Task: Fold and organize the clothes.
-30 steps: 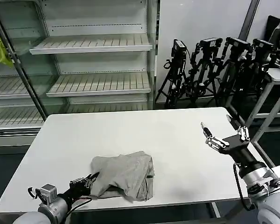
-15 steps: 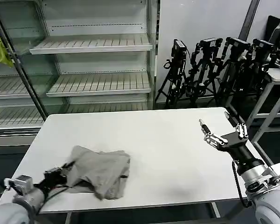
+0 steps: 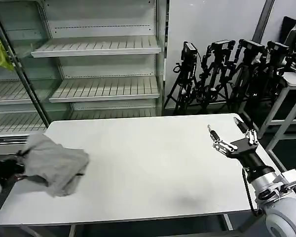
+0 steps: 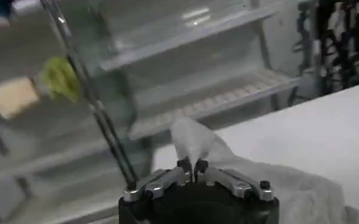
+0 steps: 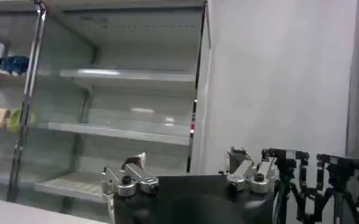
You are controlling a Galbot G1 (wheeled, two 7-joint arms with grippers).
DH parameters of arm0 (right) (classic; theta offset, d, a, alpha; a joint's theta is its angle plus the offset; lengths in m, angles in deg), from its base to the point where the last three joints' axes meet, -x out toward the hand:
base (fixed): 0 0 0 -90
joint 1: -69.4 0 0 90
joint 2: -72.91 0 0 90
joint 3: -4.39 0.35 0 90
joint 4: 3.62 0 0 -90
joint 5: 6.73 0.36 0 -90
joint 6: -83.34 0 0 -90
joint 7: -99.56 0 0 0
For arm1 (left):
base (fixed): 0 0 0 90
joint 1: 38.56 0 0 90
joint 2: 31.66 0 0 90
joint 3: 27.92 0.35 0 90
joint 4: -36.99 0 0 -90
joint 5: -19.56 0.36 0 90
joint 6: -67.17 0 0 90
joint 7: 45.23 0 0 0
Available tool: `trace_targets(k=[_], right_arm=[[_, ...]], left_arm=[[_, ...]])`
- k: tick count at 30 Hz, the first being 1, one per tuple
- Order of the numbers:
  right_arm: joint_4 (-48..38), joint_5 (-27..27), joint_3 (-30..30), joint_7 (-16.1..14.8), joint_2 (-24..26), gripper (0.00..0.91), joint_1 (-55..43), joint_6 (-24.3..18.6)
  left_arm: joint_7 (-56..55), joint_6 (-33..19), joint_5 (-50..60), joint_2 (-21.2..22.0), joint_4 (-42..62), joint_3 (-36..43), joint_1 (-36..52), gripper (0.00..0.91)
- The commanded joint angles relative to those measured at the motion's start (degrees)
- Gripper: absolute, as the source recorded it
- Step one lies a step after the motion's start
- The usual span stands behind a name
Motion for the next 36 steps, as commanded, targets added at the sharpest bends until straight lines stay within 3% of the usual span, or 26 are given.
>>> trace_targets(k=[1,4,9,11,18,36], right_arm=[[-0.55,0.04,-0.46,-0.03,-0.07,0.907,-0.34,-0.27],[-0.64,0.04,-0.45,0.00,-0.21,0.907,-0.26,-0.29],[-0.25,-0.03,-0.10,0.12,-0.57,0.907,0.34,-0.17],[-0.01,-0.10,0.15,0.20,-0.71,0.907,0.71,-0.04],[0.89,-0.34,1.62,0.56,-0.83,0.907,2.40,0.53],[3.29,-2.05,3.15,1.58,-1.92,0.907,6.15,2.10]], left_arm=[[4.03,-11.93,36.70,-1.90,8.62,-7.90,0.76,0.040],[4.83,-14.11,41.28,0.30,6.21,-5.32,0.66,0.040],[4.89,-13.68,35.14,4.66,-0.36,3.53,-1.59,0.040],[3.83,-9.60,25.06,6.67,-3.89,10.42,-2.12,0.040],[1.65,-6.00,18.02,11.30,-5.05,28.64,2.03,0.040],[-2.07,0.19,4.86,14.53,-3.80,40.28,15.58,0.050]])
